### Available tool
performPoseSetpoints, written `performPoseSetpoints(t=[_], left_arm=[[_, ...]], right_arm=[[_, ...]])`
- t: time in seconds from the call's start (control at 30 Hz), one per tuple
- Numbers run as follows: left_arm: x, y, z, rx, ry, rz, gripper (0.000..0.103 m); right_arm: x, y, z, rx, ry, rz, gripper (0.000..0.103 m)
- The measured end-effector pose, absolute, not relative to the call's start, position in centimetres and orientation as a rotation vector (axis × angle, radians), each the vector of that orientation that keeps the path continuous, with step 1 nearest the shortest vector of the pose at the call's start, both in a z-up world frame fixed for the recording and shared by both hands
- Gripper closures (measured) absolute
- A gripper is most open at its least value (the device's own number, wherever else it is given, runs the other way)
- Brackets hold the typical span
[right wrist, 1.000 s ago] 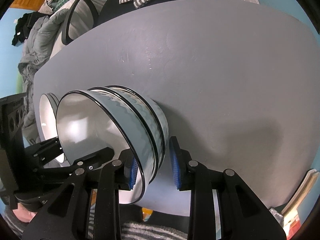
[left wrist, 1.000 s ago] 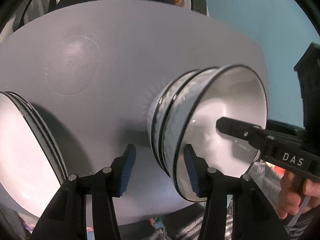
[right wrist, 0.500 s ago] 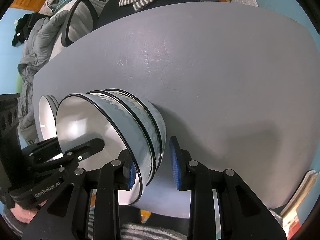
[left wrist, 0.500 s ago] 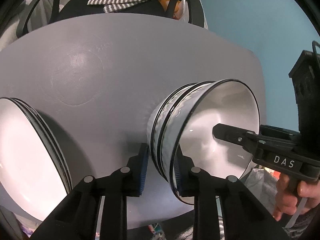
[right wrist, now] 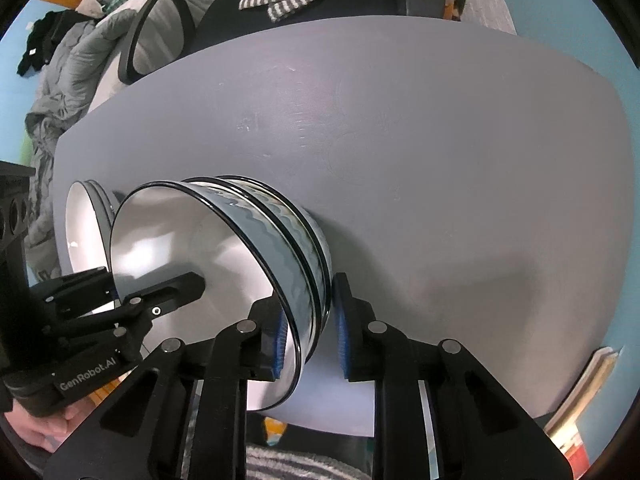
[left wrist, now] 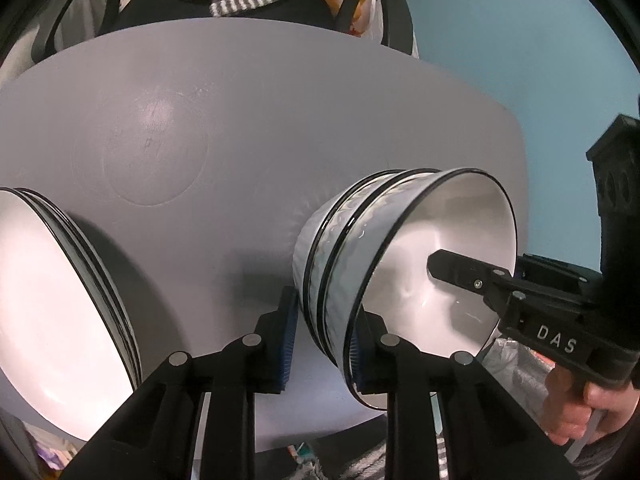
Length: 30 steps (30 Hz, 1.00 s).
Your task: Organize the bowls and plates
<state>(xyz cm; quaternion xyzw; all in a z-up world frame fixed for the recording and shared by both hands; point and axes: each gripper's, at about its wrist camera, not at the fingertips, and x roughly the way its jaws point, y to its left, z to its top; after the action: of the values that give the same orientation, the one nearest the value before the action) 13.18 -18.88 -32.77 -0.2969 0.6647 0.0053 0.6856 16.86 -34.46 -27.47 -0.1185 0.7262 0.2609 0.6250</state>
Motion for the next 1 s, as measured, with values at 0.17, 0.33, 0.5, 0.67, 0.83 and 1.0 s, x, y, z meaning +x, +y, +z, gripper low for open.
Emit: performPoseSetpoints(t=[0.17, 0.33, 0.5, 0.67, 0.83, 1.0], left_arm=[[12.8, -19.0, -33.1, -0.667, 1.473, 0.030, 0.081], [12.8, -20.5, -32.4, -0.567, 1.496, 0.021, 0.082], [12.6, -20.4, -32.2, -0.587, 1.496, 0.020, 0.081], [12.3, -20.0, -31.4, -0.588, 1.491, 0.024, 0.081], [12.1, -19.4, -30.6, -0.592, 1.474, 0.034, 0.081], [11.0, -18.4, -29.3, -0.602, 1.448, 0.051, 0.081]], right_arm=[[16.6, -34.1, -27.3, -0.296, 1.656, 0.604, 0.085], [16.5, -34.3, -27.0, -0.325, 1.633, 0.605, 0.089], [16.4, -34.3, -27.0, -0.322, 1.650, 0.595, 0.089], [15.9, -34.0, -26.6, -0.323, 1.664, 0.594, 0.090], [15.7, -33.4, -25.3, -0.333, 1.662, 0.598, 0.089], [15.4, -32.3, -24.1, -0.347, 1.651, 0.612, 0.090]])
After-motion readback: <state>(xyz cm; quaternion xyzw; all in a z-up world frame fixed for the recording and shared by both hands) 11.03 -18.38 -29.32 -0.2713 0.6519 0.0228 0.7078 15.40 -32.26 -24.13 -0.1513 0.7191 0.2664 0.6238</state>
